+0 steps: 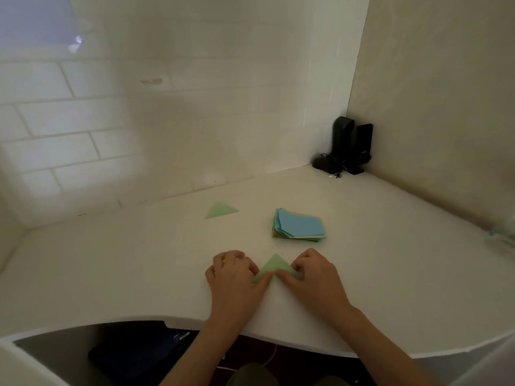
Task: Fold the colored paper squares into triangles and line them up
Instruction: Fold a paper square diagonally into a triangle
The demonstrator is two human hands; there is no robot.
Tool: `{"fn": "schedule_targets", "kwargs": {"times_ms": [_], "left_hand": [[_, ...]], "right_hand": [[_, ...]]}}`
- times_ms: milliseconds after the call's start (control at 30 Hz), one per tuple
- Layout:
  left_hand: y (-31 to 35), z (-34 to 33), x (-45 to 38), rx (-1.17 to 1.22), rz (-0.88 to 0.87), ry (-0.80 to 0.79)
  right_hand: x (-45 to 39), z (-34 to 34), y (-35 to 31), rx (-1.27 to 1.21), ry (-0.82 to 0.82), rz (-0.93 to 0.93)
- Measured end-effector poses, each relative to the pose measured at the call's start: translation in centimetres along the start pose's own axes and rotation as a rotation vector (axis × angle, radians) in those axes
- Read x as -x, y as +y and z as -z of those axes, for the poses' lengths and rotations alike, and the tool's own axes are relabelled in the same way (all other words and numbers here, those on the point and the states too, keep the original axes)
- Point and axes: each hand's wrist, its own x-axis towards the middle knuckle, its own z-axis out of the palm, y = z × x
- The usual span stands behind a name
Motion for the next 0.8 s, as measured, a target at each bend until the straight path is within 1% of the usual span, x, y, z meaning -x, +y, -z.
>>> {"fn": "schedule_targets", "kwargs": {"times_ms": [100,267,367,533,600,700,800], "left_hand": [[0.3,-0.4,0.0,-0.045,0.001,0.009],[0.0,0.1,-0.5,-0.017,0.053,-0.079],[-0.6,0.6,-0.5,0.030,0.044,-0.097],[-0.8,1.0,-0.4,0.066,0.019,-0.108],[-0.6,0.9,-0.3,0.062,-0.021,-0.086],[0.6,0.3,0.4,0.083,-0.092,-0.011],[2.8,-0.5,1.1,0.004,-0.111,0.015]], "right_hand": [[0.1,-0.1,0.1,-0.014,0.013,-0.029],[-0.3,0.6,0.1,-0.149,-0.026,-0.075],[-0.3,1.4,0.5,-0.239,-0.063,-0.081],[-0.1,1.9,1.1,-0.281,-0.081,-0.098],[0.0,1.8,1.1,-0.297,-0.080,-0.104],[0.2,1.7,1.0,-0.295,-0.067,-0.094],[0.4,1.7,0.7,-0.279,-0.047,-0.069]]}}
